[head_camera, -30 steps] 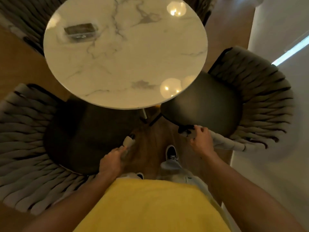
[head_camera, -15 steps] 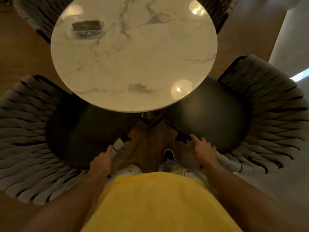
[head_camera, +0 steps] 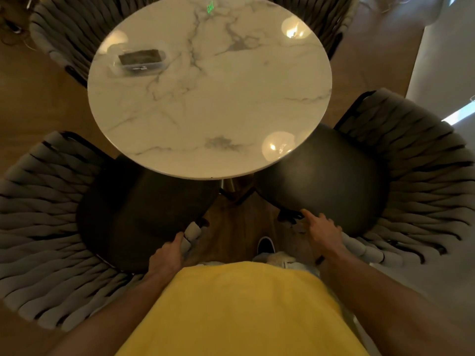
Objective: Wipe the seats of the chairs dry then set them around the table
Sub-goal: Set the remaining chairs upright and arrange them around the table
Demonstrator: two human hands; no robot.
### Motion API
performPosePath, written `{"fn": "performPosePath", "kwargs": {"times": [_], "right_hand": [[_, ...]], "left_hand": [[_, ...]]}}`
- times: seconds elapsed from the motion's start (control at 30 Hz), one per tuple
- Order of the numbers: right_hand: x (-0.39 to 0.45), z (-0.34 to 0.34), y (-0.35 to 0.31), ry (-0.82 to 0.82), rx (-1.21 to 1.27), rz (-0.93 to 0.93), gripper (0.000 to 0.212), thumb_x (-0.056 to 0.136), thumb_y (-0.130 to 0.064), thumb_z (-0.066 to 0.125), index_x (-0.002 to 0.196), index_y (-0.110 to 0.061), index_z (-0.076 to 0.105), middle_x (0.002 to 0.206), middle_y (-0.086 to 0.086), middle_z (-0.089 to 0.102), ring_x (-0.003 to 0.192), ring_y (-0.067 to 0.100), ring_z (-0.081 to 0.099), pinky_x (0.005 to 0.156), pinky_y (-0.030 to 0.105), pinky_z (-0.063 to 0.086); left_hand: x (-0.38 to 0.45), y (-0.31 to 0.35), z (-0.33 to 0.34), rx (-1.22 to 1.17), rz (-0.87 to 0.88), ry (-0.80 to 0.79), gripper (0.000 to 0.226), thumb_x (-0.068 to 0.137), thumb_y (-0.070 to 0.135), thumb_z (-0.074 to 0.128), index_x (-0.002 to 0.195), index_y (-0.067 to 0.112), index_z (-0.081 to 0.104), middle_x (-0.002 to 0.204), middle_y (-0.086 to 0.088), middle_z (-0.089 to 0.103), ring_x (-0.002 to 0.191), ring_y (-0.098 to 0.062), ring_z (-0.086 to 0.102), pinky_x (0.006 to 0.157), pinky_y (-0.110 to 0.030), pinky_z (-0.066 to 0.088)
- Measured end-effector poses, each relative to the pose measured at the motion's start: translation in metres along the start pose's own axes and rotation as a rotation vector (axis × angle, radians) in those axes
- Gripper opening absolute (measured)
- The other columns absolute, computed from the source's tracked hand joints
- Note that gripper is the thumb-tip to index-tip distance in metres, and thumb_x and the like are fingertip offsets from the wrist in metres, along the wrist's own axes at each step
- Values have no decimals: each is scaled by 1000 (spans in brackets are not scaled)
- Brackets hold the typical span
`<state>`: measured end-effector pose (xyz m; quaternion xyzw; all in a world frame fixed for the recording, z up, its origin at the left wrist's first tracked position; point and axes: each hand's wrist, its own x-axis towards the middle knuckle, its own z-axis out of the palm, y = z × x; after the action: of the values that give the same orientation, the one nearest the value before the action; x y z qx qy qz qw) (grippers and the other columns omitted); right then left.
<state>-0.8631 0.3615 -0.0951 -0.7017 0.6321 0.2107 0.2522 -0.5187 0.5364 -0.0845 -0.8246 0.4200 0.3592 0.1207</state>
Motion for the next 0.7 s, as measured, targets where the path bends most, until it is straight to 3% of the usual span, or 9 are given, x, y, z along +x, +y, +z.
{"fn": "performPosePath", "kwargs": {"times": [0.7], "right_hand": [[-2, -4, -3, 6, 7, -24, 48, 101, -35, 32, 147, -38, 22, 131, 9, 46, 122, 34, 43, 103, 56, 34]], "left_hand": [[-5, 11, 0, 3, -49, -11, 71, 92, 33, 59, 148, 29, 17, 132, -11, 49, 114, -29, 54, 89, -43, 46]]}}
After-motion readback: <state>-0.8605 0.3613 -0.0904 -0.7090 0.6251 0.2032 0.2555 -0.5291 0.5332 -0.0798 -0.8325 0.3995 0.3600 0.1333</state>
